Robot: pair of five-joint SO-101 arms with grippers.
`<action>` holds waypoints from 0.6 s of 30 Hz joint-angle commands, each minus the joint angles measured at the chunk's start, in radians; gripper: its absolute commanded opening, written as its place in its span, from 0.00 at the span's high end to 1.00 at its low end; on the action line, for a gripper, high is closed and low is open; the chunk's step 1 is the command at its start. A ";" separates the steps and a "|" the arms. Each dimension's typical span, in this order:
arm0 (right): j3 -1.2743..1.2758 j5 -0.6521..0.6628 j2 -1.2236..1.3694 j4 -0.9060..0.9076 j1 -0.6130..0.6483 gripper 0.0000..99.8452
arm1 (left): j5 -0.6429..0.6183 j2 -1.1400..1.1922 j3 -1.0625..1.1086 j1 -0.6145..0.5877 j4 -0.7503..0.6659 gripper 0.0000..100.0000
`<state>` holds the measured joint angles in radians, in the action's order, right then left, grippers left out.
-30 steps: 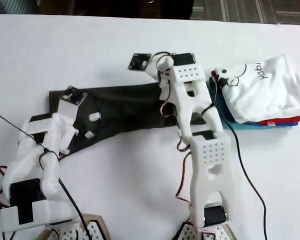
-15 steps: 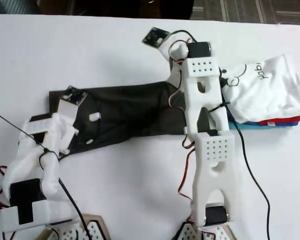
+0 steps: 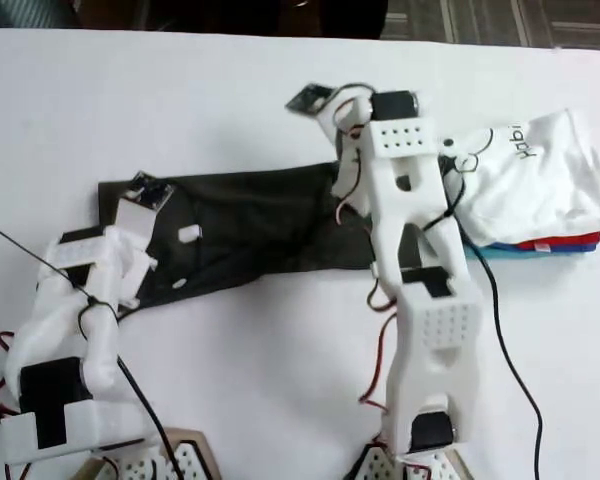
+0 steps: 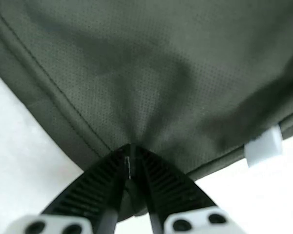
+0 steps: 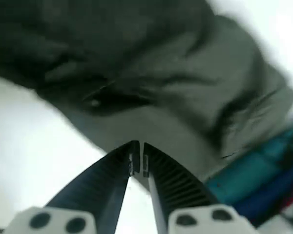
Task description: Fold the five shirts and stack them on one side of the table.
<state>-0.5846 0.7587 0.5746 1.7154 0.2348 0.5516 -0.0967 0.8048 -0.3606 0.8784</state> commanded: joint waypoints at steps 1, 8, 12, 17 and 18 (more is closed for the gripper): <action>0.224 -0.012 -0.196 -0.145 0.044 0.98 | 0.000 -0.021 -0.001 0.014 -0.015 0.97; 0.519 -0.130 -0.309 -0.438 0.170 0.98 | 0.000 -0.021 0.001 0.014 -0.015 0.97; 0.577 -0.152 -0.275 -0.536 0.173 0.98 | 0.000 -0.021 0.001 0.014 -0.015 0.97; 0.583 -0.152 -0.240 -0.541 0.171 0.98 | -0.002 -0.021 0.001 0.014 -0.015 0.97; 0.580 -0.153 -0.262 -0.538 0.171 0.98 | -0.002 -0.021 0.001 0.014 -0.015 0.97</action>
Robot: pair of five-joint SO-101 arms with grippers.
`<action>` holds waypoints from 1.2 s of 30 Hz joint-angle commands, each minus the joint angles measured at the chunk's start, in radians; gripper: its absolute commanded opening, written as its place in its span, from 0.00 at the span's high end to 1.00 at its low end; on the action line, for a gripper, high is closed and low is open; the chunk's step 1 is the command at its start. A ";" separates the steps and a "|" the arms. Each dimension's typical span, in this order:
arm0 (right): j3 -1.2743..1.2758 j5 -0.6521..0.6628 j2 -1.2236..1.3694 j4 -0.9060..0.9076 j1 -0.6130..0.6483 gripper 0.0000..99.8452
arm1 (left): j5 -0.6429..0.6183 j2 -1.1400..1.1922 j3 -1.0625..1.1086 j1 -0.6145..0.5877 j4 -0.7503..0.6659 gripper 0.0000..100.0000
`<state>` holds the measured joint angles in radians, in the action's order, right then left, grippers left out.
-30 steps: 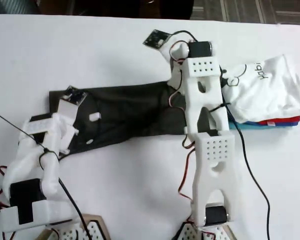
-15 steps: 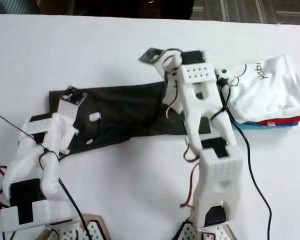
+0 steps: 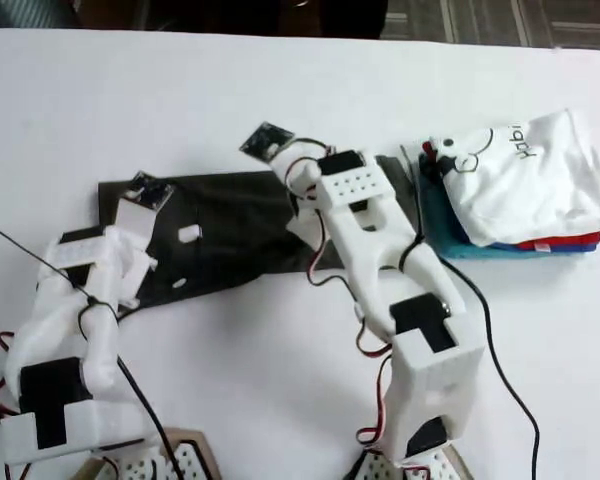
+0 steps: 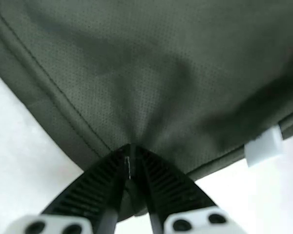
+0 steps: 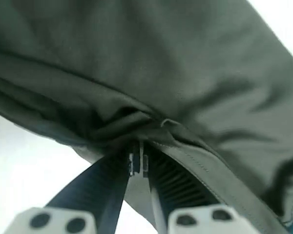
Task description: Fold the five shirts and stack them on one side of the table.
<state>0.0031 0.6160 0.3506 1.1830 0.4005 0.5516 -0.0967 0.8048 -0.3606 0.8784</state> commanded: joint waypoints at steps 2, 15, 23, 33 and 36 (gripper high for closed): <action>-0.012 -0.011 -0.108 0.027 0.002 0.98 | -0.003 -0.021 0.001 0.014 -0.015 0.97; 0.565 -0.026 -0.731 -0.008 -0.176 0.98 | -0.005 -0.020 -0.001 0.014 -0.015 0.97; 1.119 -0.181 -0.972 -0.466 -0.308 0.98 | -0.005 -0.020 0.001 0.014 -0.015 0.97; 1.361 -0.236 -1.061 -0.688 -0.323 0.98 | -0.006 -0.020 0.002 0.014 -0.015 0.97; 1.367 -0.236 -1.061 -0.696 -0.321 0.98 | -0.008 -0.020 0.004 0.014 -0.015 0.97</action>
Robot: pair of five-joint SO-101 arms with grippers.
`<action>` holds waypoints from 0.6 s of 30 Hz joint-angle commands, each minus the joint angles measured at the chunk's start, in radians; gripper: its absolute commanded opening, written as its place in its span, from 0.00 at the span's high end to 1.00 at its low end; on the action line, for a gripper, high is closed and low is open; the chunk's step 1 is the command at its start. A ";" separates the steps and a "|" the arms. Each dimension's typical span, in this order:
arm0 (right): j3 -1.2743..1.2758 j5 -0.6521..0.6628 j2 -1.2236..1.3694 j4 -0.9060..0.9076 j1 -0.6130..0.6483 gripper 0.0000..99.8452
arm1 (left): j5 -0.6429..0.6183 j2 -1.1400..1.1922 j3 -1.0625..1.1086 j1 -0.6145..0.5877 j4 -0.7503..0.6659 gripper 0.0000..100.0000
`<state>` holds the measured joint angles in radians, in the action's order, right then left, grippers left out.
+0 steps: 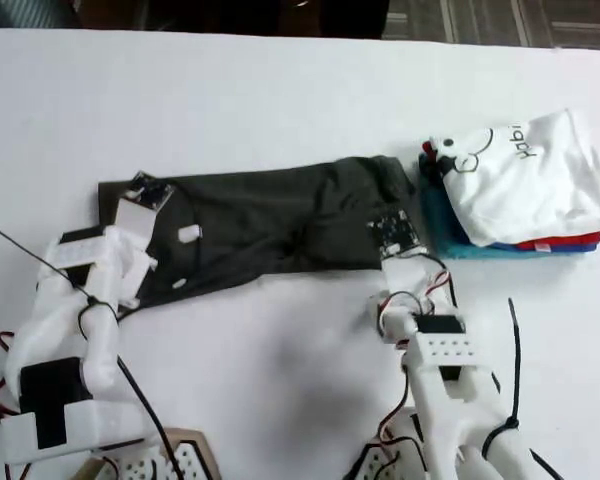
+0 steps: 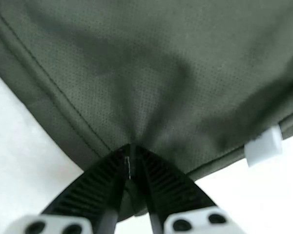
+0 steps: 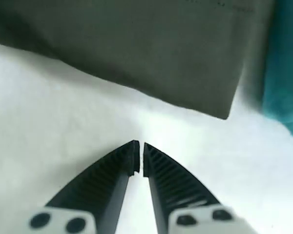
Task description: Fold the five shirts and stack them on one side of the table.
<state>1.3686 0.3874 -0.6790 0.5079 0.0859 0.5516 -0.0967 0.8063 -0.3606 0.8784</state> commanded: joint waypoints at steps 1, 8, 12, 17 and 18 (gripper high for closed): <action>0.002 -0.008 -0.031 -0.021 -0.007 0.98 | -0.008 -0.020 0.002 0.014 -0.015 0.97; 0.002 -0.048 -0.030 -0.021 -0.007 0.98 | -0.193 -0.126 -0.107 0.031 0.157 0.97; 0.000 -0.057 -0.030 -0.021 -0.008 0.98 | -0.288 -0.258 -0.225 0.055 0.296 0.97; 0.000 -0.057 -0.030 -0.021 -0.008 0.98 | -0.358 -0.299 -0.295 -0.009 0.292 0.88; 0.000 -0.057 -0.030 -0.021 -0.008 0.98 | -0.379 -0.279 -0.295 -0.040 0.261 0.84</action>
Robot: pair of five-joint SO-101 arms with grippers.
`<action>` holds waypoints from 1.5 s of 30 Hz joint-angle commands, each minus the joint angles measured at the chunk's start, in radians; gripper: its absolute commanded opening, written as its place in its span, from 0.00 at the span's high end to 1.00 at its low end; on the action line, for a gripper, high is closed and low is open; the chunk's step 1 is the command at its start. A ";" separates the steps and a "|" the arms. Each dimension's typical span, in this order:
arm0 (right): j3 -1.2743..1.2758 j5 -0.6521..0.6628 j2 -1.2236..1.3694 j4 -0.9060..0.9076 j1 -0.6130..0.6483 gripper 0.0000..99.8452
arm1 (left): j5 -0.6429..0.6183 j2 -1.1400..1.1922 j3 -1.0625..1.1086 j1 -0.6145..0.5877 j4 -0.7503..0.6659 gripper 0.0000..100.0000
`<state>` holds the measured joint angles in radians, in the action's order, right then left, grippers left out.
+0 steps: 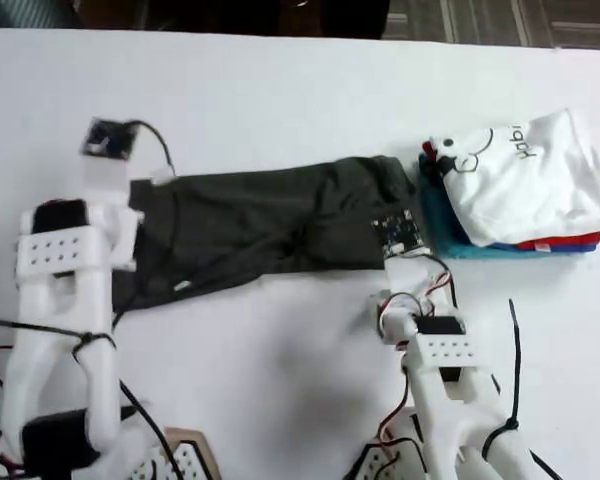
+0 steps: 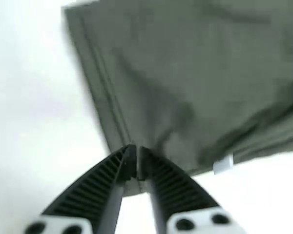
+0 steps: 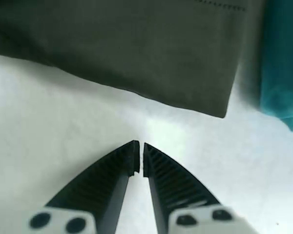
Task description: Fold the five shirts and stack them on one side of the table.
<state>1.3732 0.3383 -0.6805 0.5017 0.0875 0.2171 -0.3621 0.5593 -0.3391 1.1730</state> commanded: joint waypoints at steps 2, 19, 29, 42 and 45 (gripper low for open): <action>-0.005 -0.008 -0.028 -0.015 -0.010 0.98 | -0.117 0.052 -0.061 -0.121 -0.091 0.79; -0.005 -0.006 -0.027 -0.027 -0.008 0.98 | -0.258 0.853 -0.693 -0.150 0.149 0.79; -0.005 -0.006 -0.027 -0.027 -0.008 0.98 | -0.255 0.997 -0.763 -0.129 0.175 0.79; -0.005 -0.006 -0.027 -0.027 -0.008 0.98 | -0.252 1.010 -0.762 -0.018 0.250 0.79; -0.005 -0.006 -0.027 -0.027 -0.008 0.98 | -0.233 1.010 -0.762 -0.020 0.252 0.86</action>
<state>1.3732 0.3383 -0.6805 0.4925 0.0875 -0.0345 0.6398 -0.2079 -0.4005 1.4078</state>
